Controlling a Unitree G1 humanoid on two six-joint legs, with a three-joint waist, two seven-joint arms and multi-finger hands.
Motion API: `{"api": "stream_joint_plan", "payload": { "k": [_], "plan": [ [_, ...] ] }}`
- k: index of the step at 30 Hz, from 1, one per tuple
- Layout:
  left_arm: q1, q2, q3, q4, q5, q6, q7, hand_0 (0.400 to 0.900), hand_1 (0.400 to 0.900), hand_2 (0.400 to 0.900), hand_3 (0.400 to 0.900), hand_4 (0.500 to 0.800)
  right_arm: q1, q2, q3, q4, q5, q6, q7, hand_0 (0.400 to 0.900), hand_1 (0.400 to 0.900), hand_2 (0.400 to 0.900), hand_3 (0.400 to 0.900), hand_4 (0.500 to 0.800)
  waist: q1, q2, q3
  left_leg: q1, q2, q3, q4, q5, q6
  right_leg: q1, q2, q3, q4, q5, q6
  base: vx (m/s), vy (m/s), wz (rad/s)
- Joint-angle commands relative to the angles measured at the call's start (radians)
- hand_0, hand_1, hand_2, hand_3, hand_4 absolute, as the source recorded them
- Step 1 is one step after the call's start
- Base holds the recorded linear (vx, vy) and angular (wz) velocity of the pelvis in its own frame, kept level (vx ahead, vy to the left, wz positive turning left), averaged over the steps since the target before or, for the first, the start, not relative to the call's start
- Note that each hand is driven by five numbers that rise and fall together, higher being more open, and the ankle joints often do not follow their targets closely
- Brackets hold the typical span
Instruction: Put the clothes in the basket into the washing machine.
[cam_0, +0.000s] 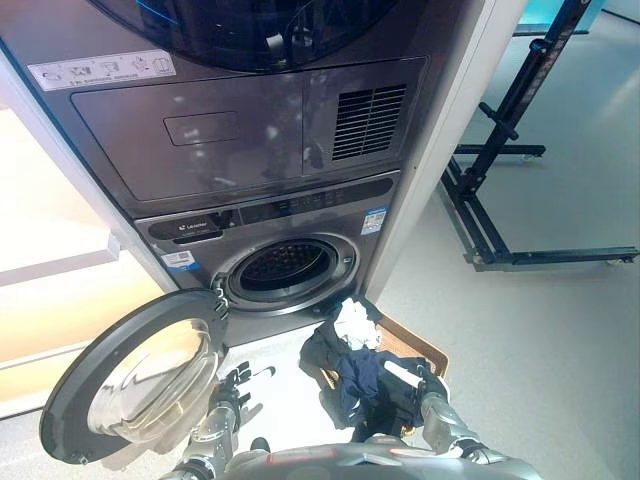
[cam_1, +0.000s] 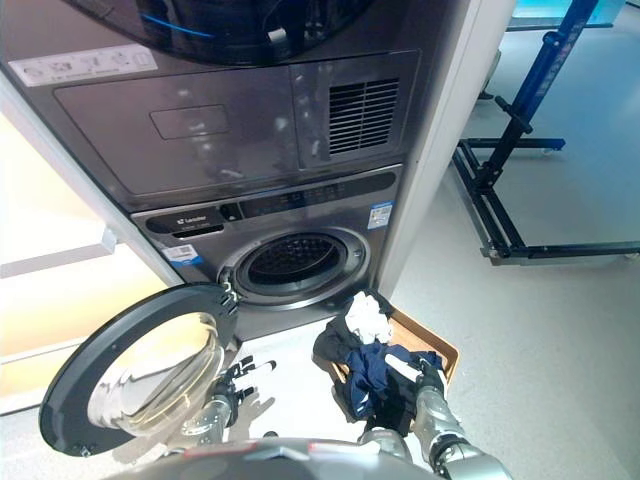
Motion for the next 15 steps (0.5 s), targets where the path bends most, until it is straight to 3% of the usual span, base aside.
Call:
{"api": "stream_joint_plan", "payload": {
  "k": [1,15],
  "plan": [
    [-0.081,0.004,0.026,0.020,0.028,-0.050,-0.004,0.900,0.900,0.900,0.900,0.800,-0.102,0.007,-0.027,0.006,0.019,-0.059,0.009,0.900,0.900,0.900,0.900,0.800,-0.009,-0.011,0.014,-0.030,-0.026,0.029,0.061,-0.042,-0.005,0.014,0.016,-0.008,0.037,-0.065,0.075,0.00,0.000,0.00],
    [-0.076,0.002,0.037,0.037,0.020,-0.054,-0.003,0.900,0.900,0.900,0.900,0.800,-0.095,0.014,-0.016,-0.002,0.008,-0.063,0.015,0.900,0.900,0.900,0.900,0.800,-0.012,-0.012,0.013,-0.030,-0.023,0.027,0.062,-0.040,-0.008,0.017,0.018,-0.006,0.033,-0.065,0.074,0.00,0.000,0.00]
  ]
}}
